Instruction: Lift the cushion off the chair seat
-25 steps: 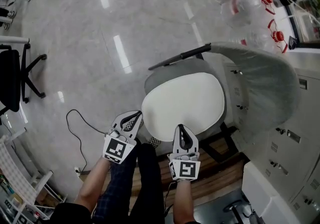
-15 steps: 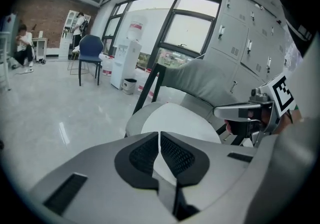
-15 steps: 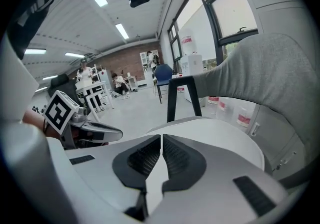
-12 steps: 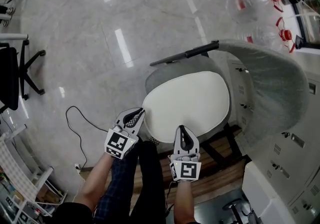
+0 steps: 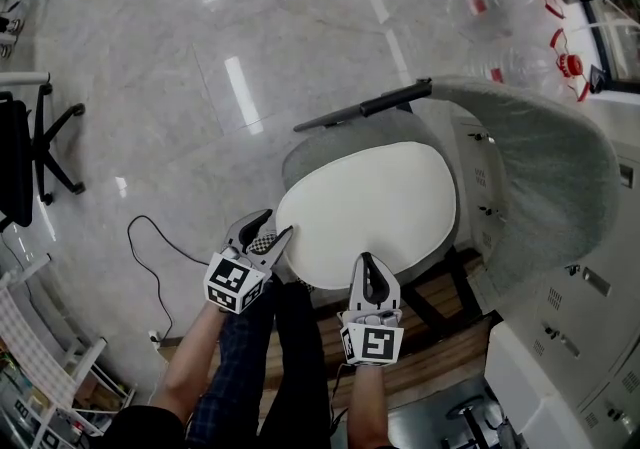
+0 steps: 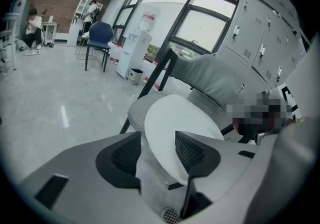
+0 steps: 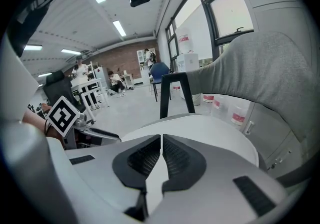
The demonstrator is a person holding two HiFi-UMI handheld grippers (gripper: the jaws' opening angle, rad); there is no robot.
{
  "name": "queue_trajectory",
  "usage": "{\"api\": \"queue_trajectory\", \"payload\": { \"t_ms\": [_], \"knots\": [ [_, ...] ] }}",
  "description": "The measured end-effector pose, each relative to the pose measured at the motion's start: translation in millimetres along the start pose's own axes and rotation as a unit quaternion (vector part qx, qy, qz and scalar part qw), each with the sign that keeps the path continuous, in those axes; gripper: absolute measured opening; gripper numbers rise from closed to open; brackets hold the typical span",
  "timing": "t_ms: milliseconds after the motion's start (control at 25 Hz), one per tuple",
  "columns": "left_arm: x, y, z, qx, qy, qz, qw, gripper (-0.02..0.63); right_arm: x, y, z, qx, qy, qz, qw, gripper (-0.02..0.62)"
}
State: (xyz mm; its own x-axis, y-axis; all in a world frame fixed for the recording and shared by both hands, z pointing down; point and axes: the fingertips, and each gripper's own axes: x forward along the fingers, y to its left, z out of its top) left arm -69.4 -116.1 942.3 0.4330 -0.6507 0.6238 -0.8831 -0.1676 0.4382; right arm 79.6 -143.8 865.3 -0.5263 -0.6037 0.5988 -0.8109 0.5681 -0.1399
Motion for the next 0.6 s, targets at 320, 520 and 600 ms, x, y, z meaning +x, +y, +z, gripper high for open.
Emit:
{"api": "queue_trajectory", "payload": {
  "t_ms": [320, 520, 600],
  "knots": [
    [17, -5, -16, -0.012, 0.021, -0.018, 0.9995, 0.245, 0, -8, -13, 0.004, 0.002, -0.008, 1.000, 0.035],
    [26, -5, -20, -0.024, 0.026, -0.023, 0.9991, 0.250, -3, -10, -21, 0.008, 0.004, -0.013, 1.000, 0.035],
    [29, -6, -20, -0.029, 0.027, -0.030, 0.9988, 0.250, -4, -11, -24, 0.008, 0.006, -0.014, 1.000, 0.034]
  ]
}}
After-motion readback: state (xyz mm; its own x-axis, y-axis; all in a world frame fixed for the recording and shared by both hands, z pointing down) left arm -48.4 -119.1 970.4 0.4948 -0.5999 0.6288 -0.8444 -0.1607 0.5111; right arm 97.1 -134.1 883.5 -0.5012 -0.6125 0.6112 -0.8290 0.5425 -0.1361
